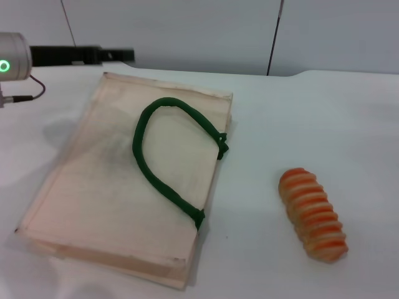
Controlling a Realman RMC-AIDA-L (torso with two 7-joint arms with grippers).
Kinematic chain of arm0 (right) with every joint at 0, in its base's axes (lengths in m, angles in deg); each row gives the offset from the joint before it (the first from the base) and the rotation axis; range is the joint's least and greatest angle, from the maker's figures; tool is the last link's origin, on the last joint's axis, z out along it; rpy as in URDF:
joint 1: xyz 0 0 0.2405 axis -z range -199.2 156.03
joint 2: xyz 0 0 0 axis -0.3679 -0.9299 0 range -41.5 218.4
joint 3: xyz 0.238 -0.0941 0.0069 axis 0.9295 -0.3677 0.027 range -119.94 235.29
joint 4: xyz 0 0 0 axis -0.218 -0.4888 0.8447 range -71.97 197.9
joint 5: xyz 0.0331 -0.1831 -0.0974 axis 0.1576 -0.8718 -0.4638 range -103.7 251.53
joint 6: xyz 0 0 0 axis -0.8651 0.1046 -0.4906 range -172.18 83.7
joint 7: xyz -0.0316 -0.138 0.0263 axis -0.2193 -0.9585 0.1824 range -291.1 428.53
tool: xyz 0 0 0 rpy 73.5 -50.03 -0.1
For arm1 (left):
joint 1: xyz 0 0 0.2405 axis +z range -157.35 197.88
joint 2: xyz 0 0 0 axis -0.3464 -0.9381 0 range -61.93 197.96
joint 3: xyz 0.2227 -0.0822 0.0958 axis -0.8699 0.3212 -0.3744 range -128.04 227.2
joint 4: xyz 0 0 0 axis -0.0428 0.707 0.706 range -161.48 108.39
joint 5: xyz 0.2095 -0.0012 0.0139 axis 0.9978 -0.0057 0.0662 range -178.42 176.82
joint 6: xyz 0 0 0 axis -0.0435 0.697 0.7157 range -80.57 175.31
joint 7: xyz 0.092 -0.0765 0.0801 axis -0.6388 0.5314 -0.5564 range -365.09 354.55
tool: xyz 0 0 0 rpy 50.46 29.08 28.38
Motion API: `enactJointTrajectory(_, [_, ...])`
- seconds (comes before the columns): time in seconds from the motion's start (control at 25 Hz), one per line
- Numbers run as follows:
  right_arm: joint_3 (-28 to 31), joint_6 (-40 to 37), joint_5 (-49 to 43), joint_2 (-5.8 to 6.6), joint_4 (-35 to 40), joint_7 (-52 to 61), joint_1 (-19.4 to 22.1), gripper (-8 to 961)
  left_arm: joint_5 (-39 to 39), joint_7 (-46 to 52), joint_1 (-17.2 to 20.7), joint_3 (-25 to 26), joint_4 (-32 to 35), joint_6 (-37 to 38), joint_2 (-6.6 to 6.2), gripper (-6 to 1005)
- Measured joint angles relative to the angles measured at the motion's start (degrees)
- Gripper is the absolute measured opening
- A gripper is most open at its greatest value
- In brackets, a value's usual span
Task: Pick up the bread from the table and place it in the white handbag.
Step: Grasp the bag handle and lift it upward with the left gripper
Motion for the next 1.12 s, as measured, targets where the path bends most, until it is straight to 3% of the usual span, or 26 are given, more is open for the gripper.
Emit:
enactJointTrajectory(0.24, [-0.13,-0.04,0.00,0.00,0.02,0.00,-0.01,894,11.48,1.33,-3.88,-0.03,-0.72,1.44,-0.01,816])
enactJointTrajectory(0.52, [0.01,-0.04,-0.05,0.00,0.02,0.00,-0.22,894,12.24,1.37,-3.95,-0.02,0.64,-0.02,0.73,816])
enactJointTrajectory(0.64, [0.02,-0.04,-0.03,0.00,0.02,0.00,-0.26,894,12.44,1.16,-3.84,-0.02,4.06,-3.93,1.11,816])
enactJointTrajectory(1.12, [0.01,0.10,0.00,-0.09,0.00,0.00,-0.53,895,12.69,1.33,-3.04,0.05,10.92,-13.03,1.13,781])
